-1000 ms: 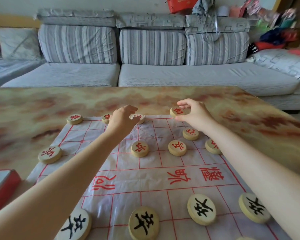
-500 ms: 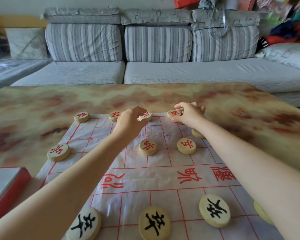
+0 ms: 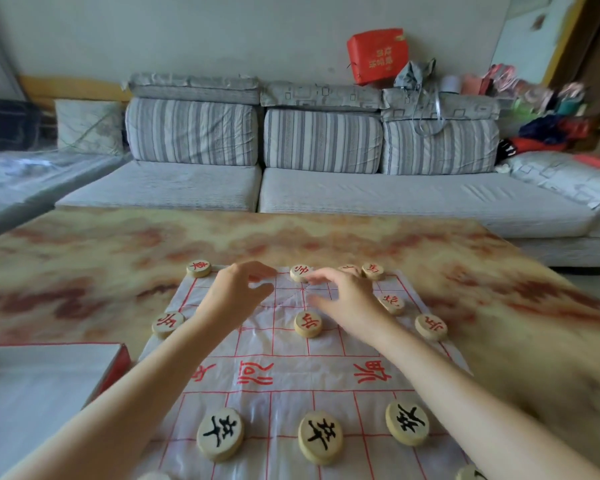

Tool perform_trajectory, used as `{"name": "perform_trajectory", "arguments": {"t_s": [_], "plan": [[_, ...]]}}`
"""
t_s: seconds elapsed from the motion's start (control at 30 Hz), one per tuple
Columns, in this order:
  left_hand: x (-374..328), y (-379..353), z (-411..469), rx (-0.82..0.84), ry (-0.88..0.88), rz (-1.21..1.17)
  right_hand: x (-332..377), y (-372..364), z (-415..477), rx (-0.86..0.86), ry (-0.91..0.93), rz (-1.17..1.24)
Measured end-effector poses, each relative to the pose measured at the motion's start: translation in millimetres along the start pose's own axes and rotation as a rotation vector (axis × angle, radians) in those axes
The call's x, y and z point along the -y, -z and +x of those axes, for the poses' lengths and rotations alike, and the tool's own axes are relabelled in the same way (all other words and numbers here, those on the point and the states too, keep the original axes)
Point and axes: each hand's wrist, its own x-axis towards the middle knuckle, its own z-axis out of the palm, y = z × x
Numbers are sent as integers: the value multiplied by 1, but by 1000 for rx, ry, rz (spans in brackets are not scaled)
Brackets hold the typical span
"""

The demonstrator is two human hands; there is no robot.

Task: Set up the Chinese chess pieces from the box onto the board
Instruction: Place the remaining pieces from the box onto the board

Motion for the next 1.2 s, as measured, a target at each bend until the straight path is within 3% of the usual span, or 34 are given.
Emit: {"name": "perform_trajectory", "arguments": {"t_s": [0.43,0.67,0.83,1.2], "plan": [[76,145,-159,-77,174,48,141,-75,-87,370,160,132],[136,197,-222,-149,379,184,202,-131,-105,517,227,95],[147,205,-238,-132,396,260,231,-170,-115,665,285,-36],[161,195,-229,-135,310,354,238,-194,-117,655,305,-7]]}}
